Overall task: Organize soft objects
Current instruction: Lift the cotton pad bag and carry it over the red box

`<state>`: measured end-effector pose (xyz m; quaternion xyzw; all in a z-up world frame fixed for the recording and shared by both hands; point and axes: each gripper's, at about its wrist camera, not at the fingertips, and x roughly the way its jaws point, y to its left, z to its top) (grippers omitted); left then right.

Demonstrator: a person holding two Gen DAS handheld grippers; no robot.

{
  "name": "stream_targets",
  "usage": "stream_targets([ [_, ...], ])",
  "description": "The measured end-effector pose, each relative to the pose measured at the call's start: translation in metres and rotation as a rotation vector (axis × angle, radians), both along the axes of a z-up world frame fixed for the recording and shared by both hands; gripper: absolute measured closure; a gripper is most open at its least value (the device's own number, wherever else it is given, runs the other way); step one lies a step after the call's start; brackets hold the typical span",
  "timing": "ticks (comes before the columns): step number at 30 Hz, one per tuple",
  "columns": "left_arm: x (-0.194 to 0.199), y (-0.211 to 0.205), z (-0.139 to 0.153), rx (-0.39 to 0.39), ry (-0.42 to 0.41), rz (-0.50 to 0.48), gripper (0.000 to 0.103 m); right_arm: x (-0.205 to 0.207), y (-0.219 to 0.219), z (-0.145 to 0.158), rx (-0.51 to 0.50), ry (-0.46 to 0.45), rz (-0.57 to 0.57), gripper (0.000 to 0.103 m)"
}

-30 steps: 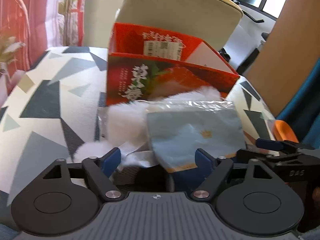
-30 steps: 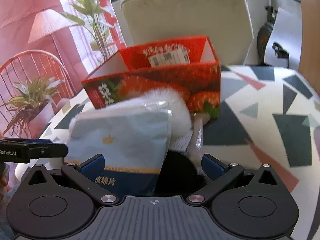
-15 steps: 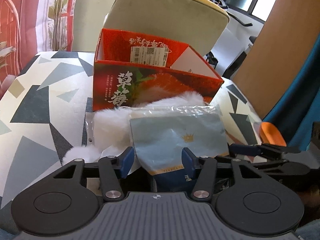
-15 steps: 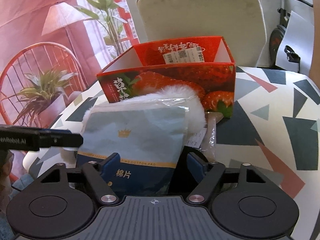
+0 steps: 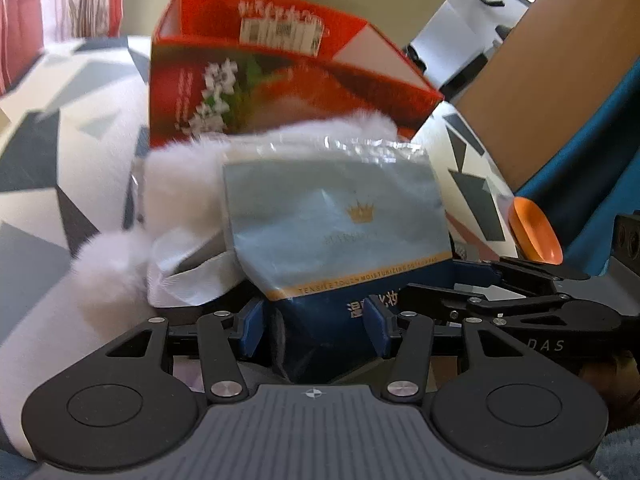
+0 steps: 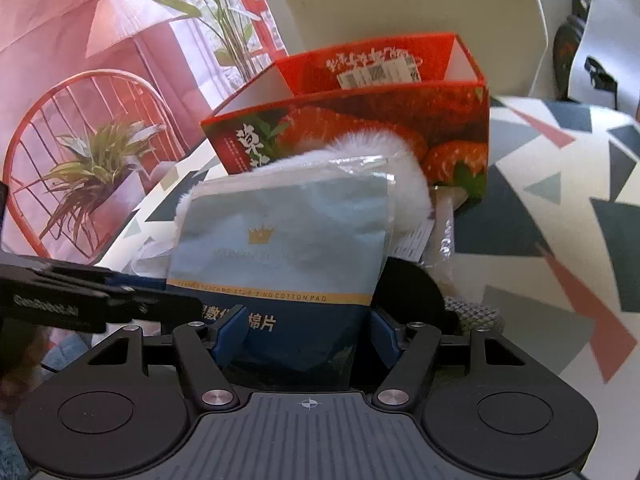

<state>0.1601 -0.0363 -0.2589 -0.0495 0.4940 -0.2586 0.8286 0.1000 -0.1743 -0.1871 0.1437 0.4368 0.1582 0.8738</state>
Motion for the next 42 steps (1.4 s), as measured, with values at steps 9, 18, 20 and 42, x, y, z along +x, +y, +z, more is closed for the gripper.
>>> stream_targets([
  [9, 0.013, 0.010, 0.004, -0.034, -0.041, 0.037, 0.064, 0.013, 0.010, 0.002, -0.011, 0.016, 0.035, 0.059],
  [18, 0.013, 0.007, 0.037, -0.041, -0.154, 0.024, 0.065, 0.021, 0.013, 0.030, -0.040, -0.049, 0.040, 0.061],
  [20, 0.012, 0.009, 0.046, -0.050, -0.183, 0.029, 0.065, 0.024, 0.013, 0.037, -0.041, -0.068, 0.038, 0.061],
  [42, 0.036, 0.013, 0.090, -0.073, -0.315, 0.022, 0.065, 0.064, 0.023, 0.087, -0.072, -0.177, 0.076, 0.061],
])
